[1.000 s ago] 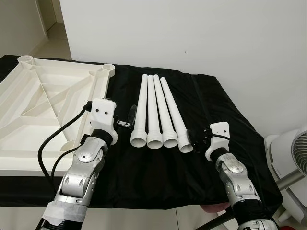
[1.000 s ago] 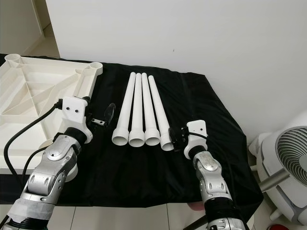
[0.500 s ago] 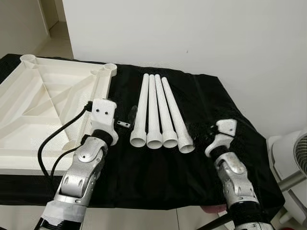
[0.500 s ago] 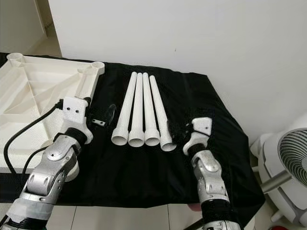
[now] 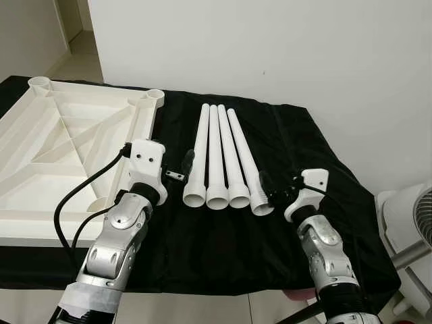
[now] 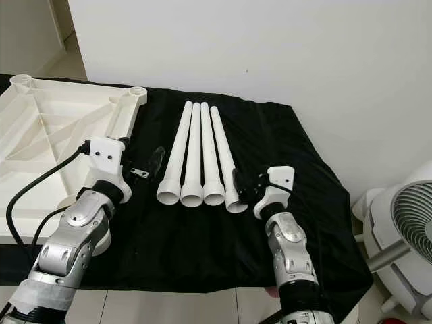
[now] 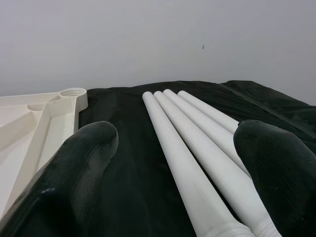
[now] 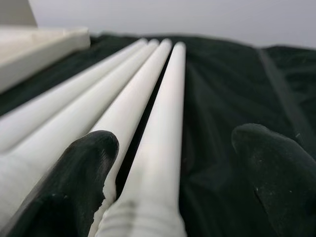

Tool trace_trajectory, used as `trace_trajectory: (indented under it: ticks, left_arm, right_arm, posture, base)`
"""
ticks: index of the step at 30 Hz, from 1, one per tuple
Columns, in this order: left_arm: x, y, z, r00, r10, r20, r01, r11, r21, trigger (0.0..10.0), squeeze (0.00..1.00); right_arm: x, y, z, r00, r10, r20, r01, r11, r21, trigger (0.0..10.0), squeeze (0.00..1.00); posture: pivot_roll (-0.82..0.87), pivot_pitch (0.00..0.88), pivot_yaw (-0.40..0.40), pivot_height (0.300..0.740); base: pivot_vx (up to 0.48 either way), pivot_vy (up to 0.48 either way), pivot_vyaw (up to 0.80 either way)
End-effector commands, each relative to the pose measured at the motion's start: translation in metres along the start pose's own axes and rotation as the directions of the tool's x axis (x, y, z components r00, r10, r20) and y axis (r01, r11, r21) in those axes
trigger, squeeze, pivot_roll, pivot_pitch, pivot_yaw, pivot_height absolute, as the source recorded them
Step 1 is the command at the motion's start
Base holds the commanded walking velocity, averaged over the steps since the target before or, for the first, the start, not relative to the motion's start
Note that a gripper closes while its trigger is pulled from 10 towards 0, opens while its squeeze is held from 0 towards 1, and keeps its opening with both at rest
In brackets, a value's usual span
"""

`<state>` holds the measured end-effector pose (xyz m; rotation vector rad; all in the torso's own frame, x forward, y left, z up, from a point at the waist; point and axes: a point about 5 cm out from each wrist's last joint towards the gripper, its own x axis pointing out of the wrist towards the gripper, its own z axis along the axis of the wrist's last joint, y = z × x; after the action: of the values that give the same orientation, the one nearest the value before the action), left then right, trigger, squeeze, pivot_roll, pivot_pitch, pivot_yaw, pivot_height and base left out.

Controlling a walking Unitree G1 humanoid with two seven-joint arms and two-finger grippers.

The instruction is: Building children table

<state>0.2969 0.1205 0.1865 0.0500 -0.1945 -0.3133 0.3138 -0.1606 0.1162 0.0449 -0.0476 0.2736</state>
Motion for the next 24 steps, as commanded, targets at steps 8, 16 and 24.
trace_trajectory:
  ticks: [8, 16, 24]
  left_arm:
    - [0.002, -0.01, 0.004, 0.994, -0.112, 0.011, 0.112, 0.994, 0.001, 10.0, 0.0]
    - [0.001, -0.011, 0.004, 0.993, -0.117, 0.01, 0.117, 0.993, 0.0, 10.0, 0.0]
    - [0.0, -0.012, 0.004, 0.993, -0.122, 0.008, 0.122, 0.993, 0.0, 10.0, 0.0]
  right_arm:
    - [0.005, 0.002, -0.016, 0.992, -0.045, -0.121, 0.047, 0.999, 0.012, 10.0, 0.0]
    - [0.007, 0.002, -0.022, 0.972, -0.167, -0.166, 0.177, 0.983, 0.048, 10.0, 0.0]
    - [0.009, 0.011, -0.029, 0.967, -0.079, -0.242, 0.085, 0.996, 0.015, 10.0, 0.0]
  posture:
    - [0.03, 0.0, -0.089, 0.74]
    - [0.03, 0.0, -0.088, 0.74]
    - [0.02, 0.0, -0.084, 0.74]
  base:
    - [0.0, 0.0, 0.0]
    - [0.0, 0.0, 0.0]
    - [0.0, 0.0, 0.0]
